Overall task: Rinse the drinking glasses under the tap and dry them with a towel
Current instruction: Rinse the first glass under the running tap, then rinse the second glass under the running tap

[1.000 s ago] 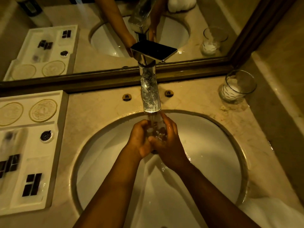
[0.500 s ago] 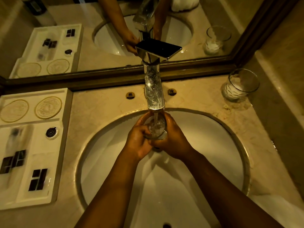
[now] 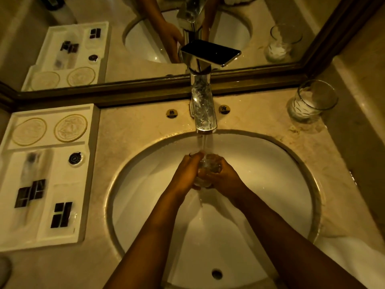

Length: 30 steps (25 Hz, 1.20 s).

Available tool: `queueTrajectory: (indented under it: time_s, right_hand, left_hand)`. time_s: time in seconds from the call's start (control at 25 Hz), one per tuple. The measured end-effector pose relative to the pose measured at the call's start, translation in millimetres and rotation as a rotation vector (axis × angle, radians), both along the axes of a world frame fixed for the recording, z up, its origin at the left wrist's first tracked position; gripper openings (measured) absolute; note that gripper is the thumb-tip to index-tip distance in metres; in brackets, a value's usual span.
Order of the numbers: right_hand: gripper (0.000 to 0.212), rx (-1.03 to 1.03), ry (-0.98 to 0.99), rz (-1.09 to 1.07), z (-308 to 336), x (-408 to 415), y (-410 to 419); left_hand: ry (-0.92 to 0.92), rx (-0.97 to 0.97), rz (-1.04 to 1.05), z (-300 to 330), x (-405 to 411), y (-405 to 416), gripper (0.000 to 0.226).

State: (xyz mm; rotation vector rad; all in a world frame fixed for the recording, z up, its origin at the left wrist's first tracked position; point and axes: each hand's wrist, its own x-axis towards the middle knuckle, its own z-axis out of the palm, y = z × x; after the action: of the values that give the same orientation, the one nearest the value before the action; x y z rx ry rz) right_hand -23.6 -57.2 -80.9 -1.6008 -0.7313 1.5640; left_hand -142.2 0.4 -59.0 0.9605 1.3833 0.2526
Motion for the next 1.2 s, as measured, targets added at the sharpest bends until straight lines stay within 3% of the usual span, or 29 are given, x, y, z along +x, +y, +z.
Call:
queueTrajectory:
  time_s: [0.12, 0.36, 0.52, 0.64, 0.72, 0.84, 0.96, 1.08, 1.2]
  right_hand:
    - [0.017, -0.118, -0.042, 0.044, 4.3, -9.5, -14.7]
    - [0.064, -0.430, -0.060, 0.078, 4.8, -15.3, -32.1]
    - [0.062, -0.501, -0.030, 0.158, 27.7, -4.5, -41.7]
    - [0.056, -0.440, -0.288, 0.179, 46.9, -5.1, -46.1]
    - [0.057, -0.283, -0.451, 0.191, 54.8, -6.6, -50.3]
    - [0.046, -0.106, -0.376, 0.129, 75.0, 4.1, -61.3]
    - [0.055, 0.016, -0.411, 0.047, 85.2, 26.1, -67.6]
    - [0.059, 0.076, -0.491, -0.126, 87.1, 53.0, -64.4]
    - [0.046, 0.119, -0.503, -0.386, 94.2, 89.9, -54.0]
  left_hand:
    - [-0.022, -0.147, 0.037, -13.2, -6.8, -12.6, 0.052]
    - [-0.123, -0.308, 0.228, -20.6, -11.2, -49.1, 0.051]
    - [-0.140, -0.357, 0.225, -8.9, -18.7, -63.8, 0.046]
    - [-0.242, -0.454, 0.226, 11.1, -21.2, -67.3, 0.050]
    - [-0.301, -0.392, 0.179, 23.8, -21.2, -61.2, 0.050]
    - [-0.329, -0.155, 0.115, 33.7, -16.8, -49.2, 0.051]
    - [-0.298, 0.038, 0.038, 42.9, 3.2, -46.6, 0.084]
    - [-0.192, 0.244, 0.011, 47.7, 29.9, -42.9, 0.087]
    - [-0.165, 0.384, 0.041, 51.4, 59.7, -34.9, 0.085]
